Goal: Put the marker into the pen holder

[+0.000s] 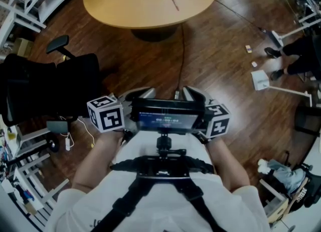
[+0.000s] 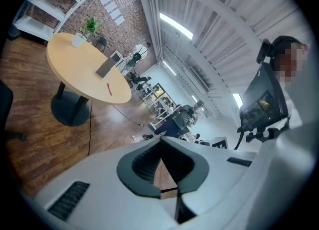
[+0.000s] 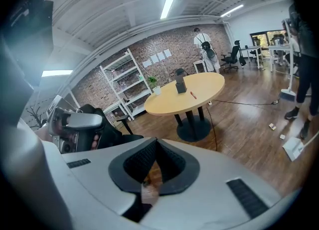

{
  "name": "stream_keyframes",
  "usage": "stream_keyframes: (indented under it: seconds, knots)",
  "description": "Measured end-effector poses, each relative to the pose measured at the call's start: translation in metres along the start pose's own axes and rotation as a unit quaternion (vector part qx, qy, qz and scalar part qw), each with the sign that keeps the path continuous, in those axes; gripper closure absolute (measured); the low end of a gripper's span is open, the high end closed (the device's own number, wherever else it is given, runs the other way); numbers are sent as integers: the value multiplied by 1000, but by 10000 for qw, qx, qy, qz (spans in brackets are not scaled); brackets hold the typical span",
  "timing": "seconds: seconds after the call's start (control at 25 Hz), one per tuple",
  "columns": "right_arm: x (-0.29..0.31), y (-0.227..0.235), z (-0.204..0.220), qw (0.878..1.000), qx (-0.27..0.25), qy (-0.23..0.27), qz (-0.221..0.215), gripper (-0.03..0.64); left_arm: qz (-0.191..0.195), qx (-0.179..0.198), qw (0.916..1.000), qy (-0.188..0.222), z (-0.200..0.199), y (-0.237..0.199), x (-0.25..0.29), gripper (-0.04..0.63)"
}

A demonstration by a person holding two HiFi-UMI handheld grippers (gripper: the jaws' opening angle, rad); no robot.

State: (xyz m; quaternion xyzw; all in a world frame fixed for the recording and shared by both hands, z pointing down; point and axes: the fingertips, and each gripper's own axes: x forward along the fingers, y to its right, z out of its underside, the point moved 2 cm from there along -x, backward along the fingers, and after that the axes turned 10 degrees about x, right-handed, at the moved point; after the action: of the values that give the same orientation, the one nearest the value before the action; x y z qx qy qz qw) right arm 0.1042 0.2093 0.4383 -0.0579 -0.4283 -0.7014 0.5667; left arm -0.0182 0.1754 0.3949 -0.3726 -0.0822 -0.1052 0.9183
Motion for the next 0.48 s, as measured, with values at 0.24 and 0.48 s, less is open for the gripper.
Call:
stream_keyframes:
  seconds: [0.24, 0.48]
  knots:
    - [-5, 24, -5, 10000, 0, -78, -32, 607, -31, -29, 10000, -10, 2, 5, 26, 601]
    - [3, 38, -11, 9997, 133, -136, -160, 607, -272, 9, 9996, 86, -2, 3, 34, 601]
